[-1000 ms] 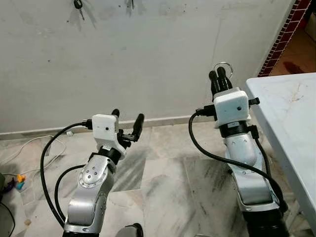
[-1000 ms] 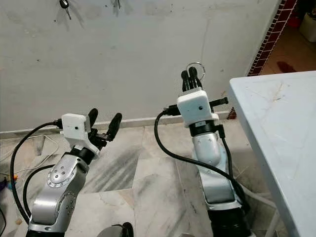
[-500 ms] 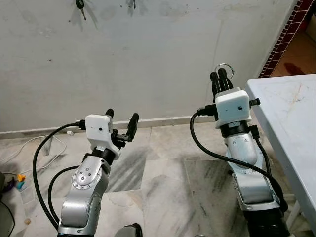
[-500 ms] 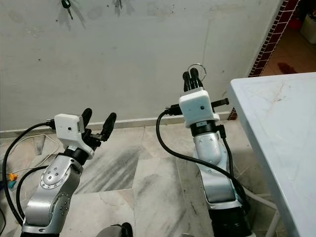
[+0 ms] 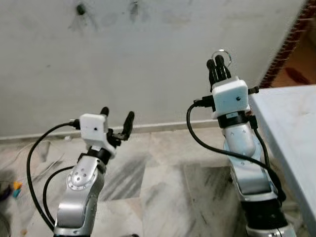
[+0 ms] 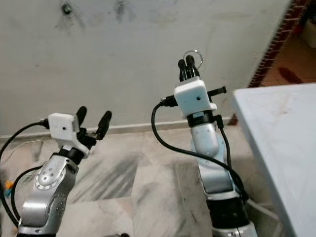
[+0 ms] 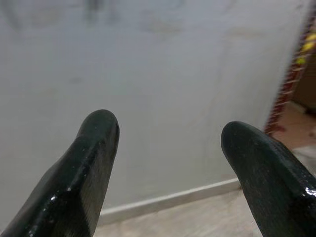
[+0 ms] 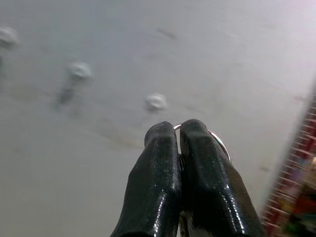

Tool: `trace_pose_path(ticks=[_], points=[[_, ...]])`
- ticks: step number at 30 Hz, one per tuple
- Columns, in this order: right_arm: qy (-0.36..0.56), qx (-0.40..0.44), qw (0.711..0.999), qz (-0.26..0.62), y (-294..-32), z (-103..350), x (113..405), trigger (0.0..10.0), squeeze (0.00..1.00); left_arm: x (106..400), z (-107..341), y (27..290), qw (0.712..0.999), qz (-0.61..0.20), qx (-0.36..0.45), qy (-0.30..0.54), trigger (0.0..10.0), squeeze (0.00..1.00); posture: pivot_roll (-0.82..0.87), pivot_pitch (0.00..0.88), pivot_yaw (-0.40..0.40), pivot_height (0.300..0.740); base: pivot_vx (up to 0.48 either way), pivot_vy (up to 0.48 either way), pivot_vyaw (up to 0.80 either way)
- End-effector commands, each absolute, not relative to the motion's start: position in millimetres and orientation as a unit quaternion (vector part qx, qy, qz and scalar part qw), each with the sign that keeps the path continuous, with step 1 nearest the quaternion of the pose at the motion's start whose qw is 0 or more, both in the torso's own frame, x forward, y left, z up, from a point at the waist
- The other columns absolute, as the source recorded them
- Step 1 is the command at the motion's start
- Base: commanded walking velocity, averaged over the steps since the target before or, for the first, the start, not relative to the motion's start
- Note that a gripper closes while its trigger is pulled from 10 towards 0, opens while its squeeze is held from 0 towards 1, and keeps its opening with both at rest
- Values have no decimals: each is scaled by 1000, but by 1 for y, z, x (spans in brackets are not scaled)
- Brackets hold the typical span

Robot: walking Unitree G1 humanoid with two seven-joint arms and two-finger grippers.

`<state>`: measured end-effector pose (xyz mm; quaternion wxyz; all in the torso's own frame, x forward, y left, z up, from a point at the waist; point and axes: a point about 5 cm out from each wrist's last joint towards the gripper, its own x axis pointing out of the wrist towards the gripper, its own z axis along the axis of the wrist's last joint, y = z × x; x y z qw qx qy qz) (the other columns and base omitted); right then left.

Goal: Hang keys on a hook

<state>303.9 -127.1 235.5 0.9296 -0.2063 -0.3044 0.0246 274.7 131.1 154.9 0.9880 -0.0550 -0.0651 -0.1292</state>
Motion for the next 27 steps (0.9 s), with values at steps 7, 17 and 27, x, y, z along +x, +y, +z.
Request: trace_pose_path(ticks=[7, 17, 27], points=[[-300, -204, 932, 17, -130, 234, 306, 10000, 0, 272, 153, 130, 988, -132, -50, -62, 10000, 0, -23, 157, 40, 740, 480, 0, -200], [-300, -208, 931, 27, -129, 233, 307, 10000, 0, 271, 152, 131, 989, -128, -47, -59, 10000, 0, -21, 162, 38, 740, 421, 0, 0], [-303, -224, 925, 53, -120, 231, 305, 10000, 0, 270, 151, 131, 990, -124, -46, -56, 10000, 0, -19, 165, 37, 740, 305, 0, 0]])
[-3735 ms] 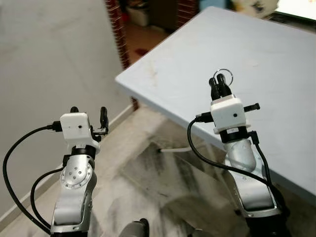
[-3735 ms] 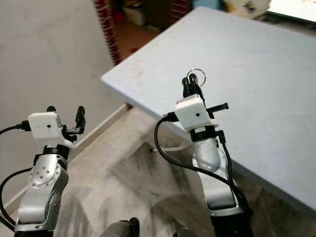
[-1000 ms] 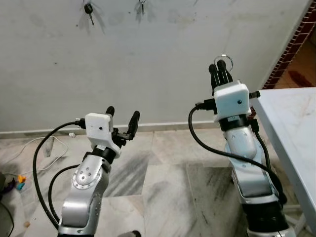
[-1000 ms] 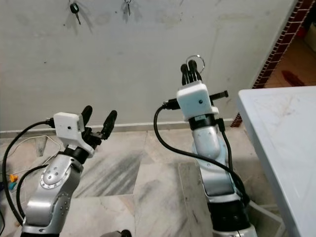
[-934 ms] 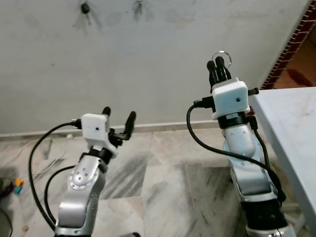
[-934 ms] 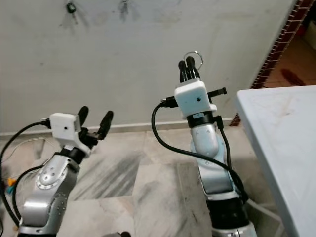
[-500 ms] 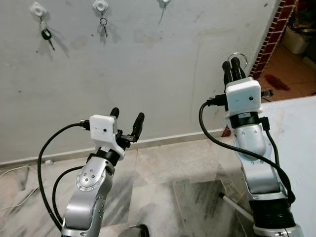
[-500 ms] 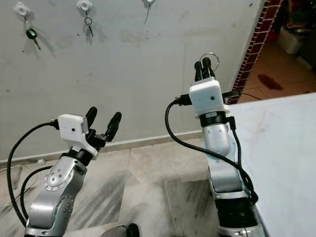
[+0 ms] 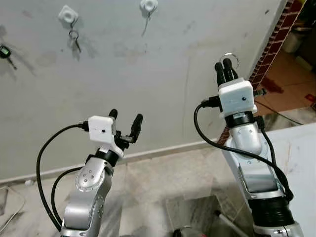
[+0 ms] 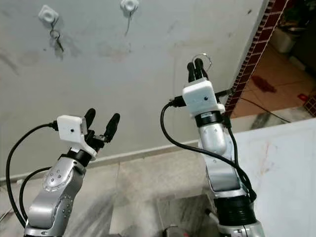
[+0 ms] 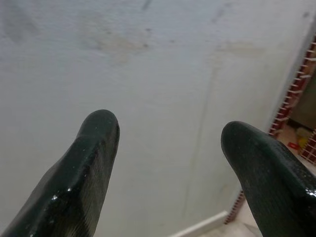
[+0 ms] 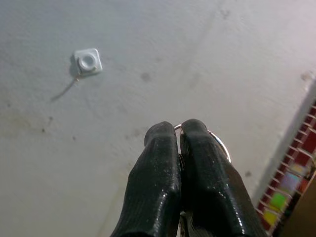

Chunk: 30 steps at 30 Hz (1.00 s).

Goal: Hang keys on a hook

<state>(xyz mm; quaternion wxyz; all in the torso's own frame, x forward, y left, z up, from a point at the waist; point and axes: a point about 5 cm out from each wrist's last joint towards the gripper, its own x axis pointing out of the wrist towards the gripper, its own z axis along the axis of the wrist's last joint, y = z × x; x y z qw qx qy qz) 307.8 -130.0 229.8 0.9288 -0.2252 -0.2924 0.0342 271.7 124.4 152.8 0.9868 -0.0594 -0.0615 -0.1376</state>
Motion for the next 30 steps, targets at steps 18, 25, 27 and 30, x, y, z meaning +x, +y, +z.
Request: trace_pose_path(ticks=[18, 25, 27, 30], points=[[-306, -213, 926, 56, -120, 232, 304, 10000, 0, 270, 150, 131, 990, -124, -43, -55, 10000, 0, -21, 166, 37, 740, 305, 0, 0], [-308, -208, 925, 82, -113, 231, 303, 10000, 0, 269, 150, 131, 990, -122, -44, -54, 10000, 0, -19, 169, 36, 740, 436, 0, 0], [-308, -210, 923, 94, -109, 230, 301, 10000, 0, 269, 149, 131, 990, -122, -43, -54, 10000, 0, -19, 169, 36, 740, 458, 0, 0], [-310, -215, 920, 108, -104, 230, 300, 10000, 0, 269, 149, 131, 990, -122, -42, -54, 10000, 0, -17, 169, 36, 740, 463, 0, 0]])
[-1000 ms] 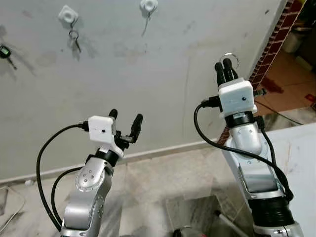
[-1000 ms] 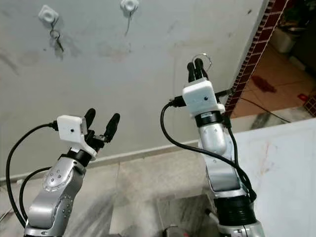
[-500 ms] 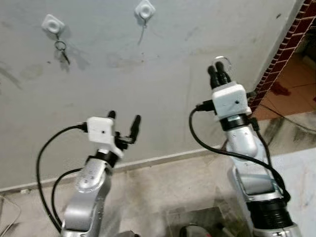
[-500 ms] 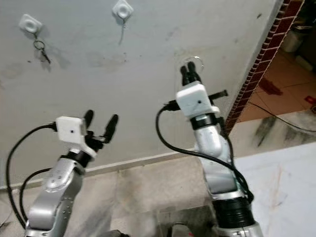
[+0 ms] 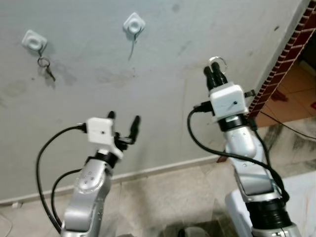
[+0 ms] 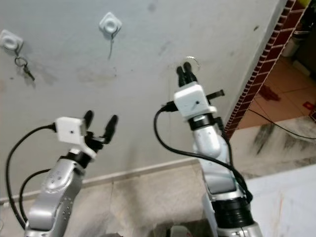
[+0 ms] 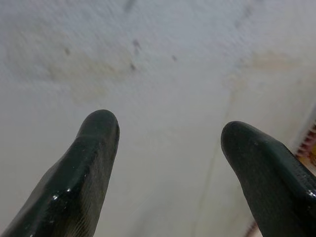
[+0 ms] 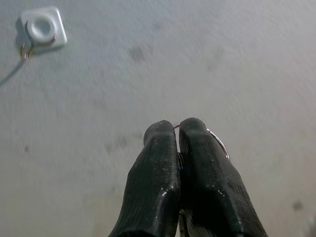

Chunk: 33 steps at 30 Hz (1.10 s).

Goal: Hang keys on a hook

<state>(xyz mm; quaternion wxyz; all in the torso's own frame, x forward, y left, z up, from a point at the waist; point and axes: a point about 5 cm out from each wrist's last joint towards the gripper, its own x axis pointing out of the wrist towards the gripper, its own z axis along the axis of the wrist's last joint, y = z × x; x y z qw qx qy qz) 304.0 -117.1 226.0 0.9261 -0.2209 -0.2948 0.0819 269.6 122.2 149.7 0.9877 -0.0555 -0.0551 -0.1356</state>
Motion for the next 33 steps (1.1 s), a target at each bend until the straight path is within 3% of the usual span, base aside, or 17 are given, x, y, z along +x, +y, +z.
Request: trace_pose_path(ticks=[1, 9, 33], points=[[-310, -216, 919, 111, -103, 229, 300, 10000, 0, 269, 149, 131, 990, -122, -42, -54, 10000, 0, -17, 169, 36, 740, 465, 0, 544], [-308, -216, 919, 115, -103, 227, 299, 10000, 0, 269, 147, 132, 991, -115, -50, -48, 10000, 0, -18, 169, 37, 740, 330, 0, 766], [-310, -203, 922, 115, -104, 227, 296, 10000, 0, 263, 151, 134, 991, -115, -22, -70, 10000, 0, -12, 171, 33, 740, 0, 0, 0]])
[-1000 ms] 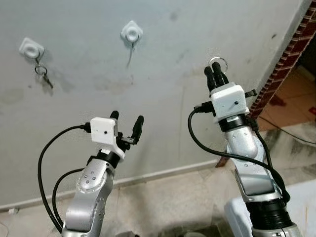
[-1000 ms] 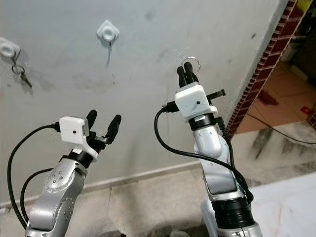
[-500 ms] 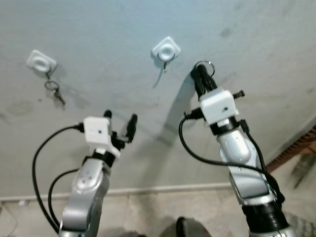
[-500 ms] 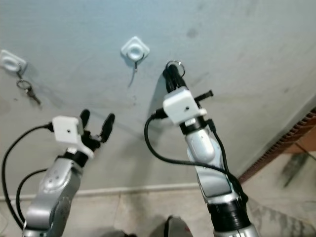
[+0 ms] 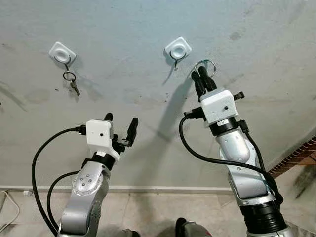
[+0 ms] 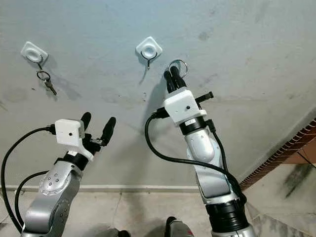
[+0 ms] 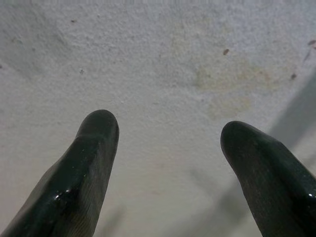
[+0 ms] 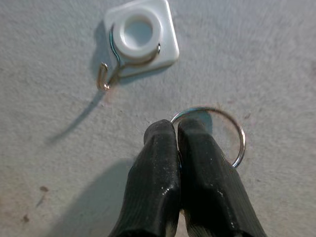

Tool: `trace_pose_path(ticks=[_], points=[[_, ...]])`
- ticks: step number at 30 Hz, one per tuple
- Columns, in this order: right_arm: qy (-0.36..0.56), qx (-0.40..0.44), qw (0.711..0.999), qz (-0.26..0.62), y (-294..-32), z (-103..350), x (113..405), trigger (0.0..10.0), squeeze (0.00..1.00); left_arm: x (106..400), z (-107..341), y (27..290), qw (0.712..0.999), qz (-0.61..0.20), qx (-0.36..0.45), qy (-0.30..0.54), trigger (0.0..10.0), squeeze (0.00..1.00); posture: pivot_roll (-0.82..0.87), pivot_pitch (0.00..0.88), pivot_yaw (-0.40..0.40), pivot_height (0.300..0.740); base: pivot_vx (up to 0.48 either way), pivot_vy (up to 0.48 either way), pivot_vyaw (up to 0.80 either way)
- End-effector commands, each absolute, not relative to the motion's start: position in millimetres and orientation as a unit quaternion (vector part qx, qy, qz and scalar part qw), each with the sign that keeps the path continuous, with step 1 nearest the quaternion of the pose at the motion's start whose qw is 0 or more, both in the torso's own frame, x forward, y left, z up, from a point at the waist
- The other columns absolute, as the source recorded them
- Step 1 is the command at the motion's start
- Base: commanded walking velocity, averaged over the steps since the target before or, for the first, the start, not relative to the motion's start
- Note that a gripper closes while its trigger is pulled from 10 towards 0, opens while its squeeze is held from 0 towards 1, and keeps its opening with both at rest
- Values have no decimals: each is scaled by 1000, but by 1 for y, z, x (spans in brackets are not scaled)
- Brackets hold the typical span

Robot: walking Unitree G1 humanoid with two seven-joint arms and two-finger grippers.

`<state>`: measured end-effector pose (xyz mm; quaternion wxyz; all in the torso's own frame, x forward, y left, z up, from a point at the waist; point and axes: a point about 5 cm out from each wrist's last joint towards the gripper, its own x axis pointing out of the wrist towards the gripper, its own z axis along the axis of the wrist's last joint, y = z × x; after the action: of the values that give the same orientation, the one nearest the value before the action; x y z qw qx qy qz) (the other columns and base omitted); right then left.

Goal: Hang keys on a hook

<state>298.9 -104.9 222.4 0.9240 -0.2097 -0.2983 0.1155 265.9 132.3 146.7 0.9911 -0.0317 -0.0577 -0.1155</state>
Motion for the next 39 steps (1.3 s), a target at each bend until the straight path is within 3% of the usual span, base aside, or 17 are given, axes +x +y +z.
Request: trace_pose_path(ticks=[1, 15, 26, 39], points=[[-311, -205, 921, 114, -104, 228, 295, 10000, 0, 263, 151, 135, 991, -116, -18, -71, 10000, 0, -12, 172, 33, 740, 0, 0, 0], [-340, -228, 908, 88, -110, 235, 274, 10000, 0, 251, 148, 146, 990, -130, 4, -54, 10000, 0, -23, 185, 72, 740, 0, 0, 0], [-317, -185, 923, 114, -106, 229, 245, 10000, 0, 255, 145, 150, 988, -149, 7, -41, 10000, 0, -46, 188, 106, 740, 0, 0, 0], [-313, -177, 925, 122, -108, 234, 240, 10000, 0, 260, 142, 148, 990, -133, 8, -37, 10000, 0, -57, 184, 95, 740, 0, 0, 0]])
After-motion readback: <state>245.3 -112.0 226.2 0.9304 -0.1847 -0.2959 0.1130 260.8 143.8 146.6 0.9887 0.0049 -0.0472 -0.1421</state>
